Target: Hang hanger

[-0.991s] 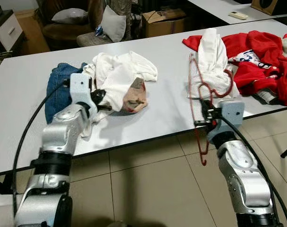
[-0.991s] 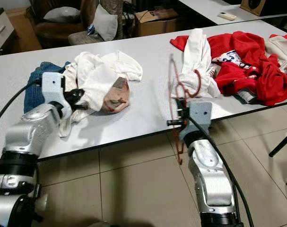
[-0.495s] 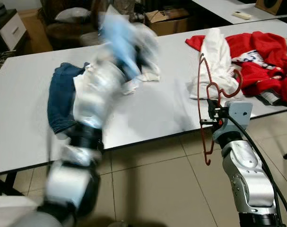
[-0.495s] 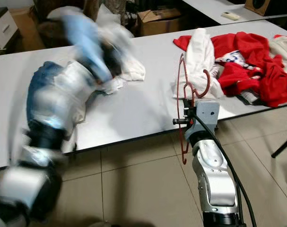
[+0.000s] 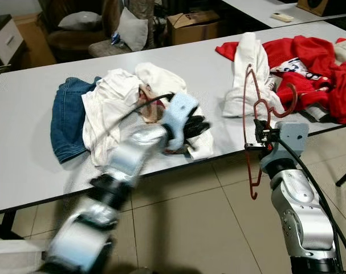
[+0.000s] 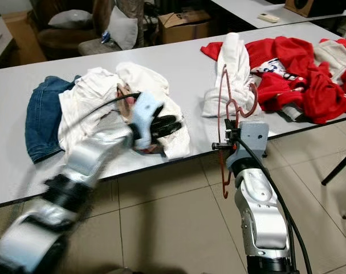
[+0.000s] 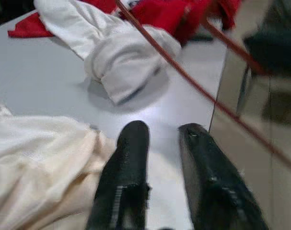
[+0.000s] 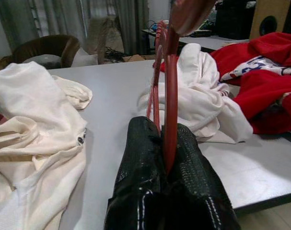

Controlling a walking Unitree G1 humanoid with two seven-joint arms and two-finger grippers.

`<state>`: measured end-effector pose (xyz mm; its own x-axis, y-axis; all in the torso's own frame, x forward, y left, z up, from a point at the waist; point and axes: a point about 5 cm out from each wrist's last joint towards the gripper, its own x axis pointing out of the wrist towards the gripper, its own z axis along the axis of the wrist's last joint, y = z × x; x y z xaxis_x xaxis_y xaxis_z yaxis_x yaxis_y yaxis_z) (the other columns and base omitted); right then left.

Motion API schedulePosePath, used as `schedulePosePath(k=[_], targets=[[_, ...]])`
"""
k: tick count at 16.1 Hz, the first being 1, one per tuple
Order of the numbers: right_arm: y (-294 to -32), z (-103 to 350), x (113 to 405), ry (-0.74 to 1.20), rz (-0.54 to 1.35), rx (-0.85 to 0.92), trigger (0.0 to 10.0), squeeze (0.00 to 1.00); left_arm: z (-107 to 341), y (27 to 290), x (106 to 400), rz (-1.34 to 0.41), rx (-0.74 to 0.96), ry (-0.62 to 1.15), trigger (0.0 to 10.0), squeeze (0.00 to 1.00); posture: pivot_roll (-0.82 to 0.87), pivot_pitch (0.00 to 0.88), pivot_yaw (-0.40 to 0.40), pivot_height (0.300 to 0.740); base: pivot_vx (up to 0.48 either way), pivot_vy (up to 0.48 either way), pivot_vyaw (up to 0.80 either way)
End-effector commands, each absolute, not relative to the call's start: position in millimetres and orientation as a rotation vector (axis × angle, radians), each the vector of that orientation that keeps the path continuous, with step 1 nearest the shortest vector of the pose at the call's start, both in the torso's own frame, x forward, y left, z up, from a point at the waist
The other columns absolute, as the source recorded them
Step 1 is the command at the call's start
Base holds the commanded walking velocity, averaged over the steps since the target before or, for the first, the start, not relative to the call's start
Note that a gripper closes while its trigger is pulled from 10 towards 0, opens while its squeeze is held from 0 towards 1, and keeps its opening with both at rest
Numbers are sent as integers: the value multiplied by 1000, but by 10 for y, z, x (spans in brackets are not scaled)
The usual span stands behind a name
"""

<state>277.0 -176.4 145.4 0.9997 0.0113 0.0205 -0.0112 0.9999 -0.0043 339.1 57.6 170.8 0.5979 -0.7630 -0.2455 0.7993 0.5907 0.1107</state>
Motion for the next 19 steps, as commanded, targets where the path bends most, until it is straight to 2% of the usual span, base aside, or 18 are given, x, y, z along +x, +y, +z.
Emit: schedulePosePath(k=[1,2,4,5,6,7,9,11,13,16,19], targets=[[-1761,1510,2780,-37,11,-8,10000,0,1704,631,3362,-915,244,174,10000,1000,-126,0,88,740,0,0,0],[-1767,1515,2780,-39,9,-9,10000,0,1709,668,3360,-905,237,172,10000,1000,-126,0,88,740,0,0,0],[-1885,1460,2748,25,15,-57,10000,0,1652,1020,3416,-742,281,197,10000,1000,-128,0,93,740,0,0,0],[-1957,1429,2699,66,56,-93,10000,0,1577,1234,3426,-641,295,216,10000,729,-136,0,102,740,0,0,0],[-1962,1442,2648,77,118,-127,10000,0,1521,1339,3396,-606,289,208,10000,0,-144,0,112,740,0,0,0],[-1940,1472,2598,65,171,-169,10000,0,1482,1381,3361,-588,309,182,10000,0,-154,0,118,740,0,0,0],[-1905,1524,2428,40,261,-252,10000,0,1345,1457,3207,-500,188,130,10000,0,-172,0,115,740,0,0,0],[-1870,1516,2346,33,251,-247,10000,0,1198,1440,3001,-422,150,90,10000,0,-186,11,89,740,0,0,0],[-1830,1526,2400,20,236,-264,10000,0,1152,1358,2929,-384,78,92,10000,0,-187,17,69,740,0,0,0],[-1778,1596,2454,0,264,-273,10000,0,1160,1265,2918,-339,54,62,10000,0,-192,22,42,740,0,-328,0],[-1828,1600,2535,0,212,-218,10000,0,1187,1203,2972,-319,38,53,10000,0,-206,25,52,740,0,-341,0]])
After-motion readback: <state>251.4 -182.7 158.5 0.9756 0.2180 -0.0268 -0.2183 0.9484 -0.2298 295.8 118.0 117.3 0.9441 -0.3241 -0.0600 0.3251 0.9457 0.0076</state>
